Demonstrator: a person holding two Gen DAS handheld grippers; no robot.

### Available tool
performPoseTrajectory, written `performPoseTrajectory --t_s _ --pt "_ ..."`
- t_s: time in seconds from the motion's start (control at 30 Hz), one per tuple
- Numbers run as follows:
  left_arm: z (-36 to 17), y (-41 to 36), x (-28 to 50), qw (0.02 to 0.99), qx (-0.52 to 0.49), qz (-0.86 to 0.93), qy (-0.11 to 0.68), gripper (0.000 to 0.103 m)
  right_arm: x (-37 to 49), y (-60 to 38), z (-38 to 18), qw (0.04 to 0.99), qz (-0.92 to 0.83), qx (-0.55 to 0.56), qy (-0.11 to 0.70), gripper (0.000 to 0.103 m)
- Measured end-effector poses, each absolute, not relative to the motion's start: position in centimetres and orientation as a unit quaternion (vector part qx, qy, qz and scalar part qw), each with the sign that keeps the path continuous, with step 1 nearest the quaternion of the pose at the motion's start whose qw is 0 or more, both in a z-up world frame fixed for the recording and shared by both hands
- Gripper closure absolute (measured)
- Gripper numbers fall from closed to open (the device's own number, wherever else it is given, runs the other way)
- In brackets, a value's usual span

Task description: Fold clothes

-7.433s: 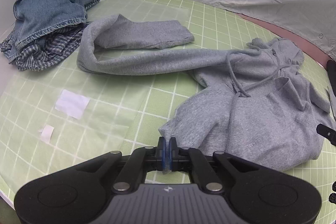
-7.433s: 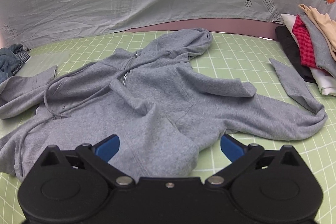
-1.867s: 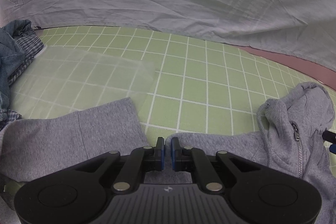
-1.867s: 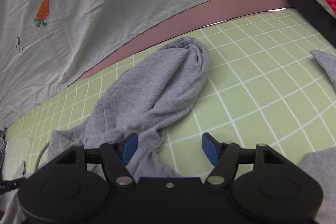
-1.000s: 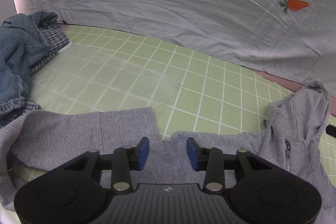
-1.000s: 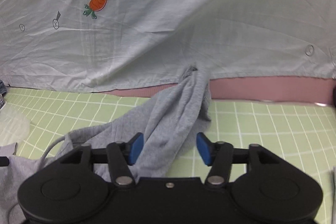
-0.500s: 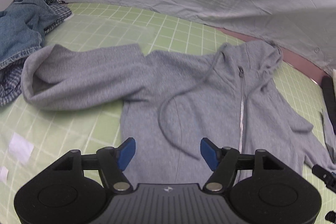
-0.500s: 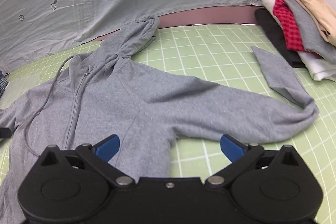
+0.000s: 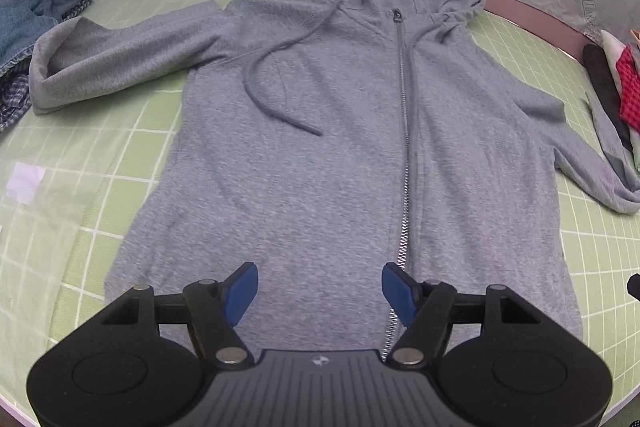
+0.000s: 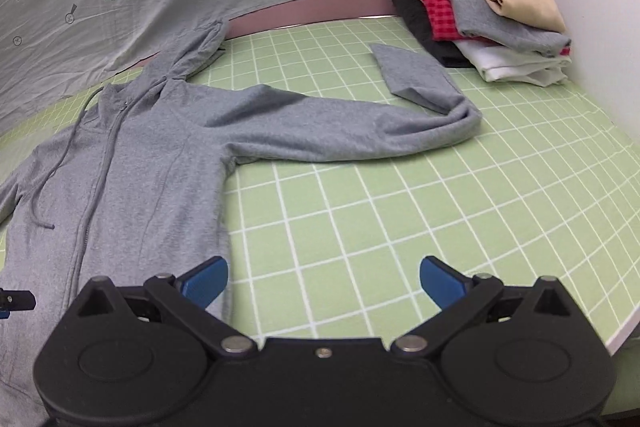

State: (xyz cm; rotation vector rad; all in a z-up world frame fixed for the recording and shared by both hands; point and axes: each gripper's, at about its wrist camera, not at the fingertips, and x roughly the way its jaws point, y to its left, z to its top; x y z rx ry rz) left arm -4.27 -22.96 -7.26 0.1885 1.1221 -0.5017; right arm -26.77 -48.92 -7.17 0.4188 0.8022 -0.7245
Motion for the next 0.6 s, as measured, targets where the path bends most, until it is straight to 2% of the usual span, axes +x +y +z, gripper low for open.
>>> performPoseTrajectory --t_s 0.1,0.37,0.6 --pt "-7.0 -24.2 -6.1 0.822 0.074 -0.214 0.522 0.030 -27.4 -51.9 -7.2 0.845 -0.322 0.197 0.379 0.000" --pt "-8.0 -28.5 -10.2 0.838 0.042 -0.158 0.520 0.029 -28.1 -61.2 -6.7 0.864 -0.293 0.180 0.367 0.000" --pt "-9.2 -31.3 -9.8 0.833 0.030 -0.116 0.540 0.029 -28.7 -68.9 -7.6 0.837 -0.348 0.197 0.372 0.001"
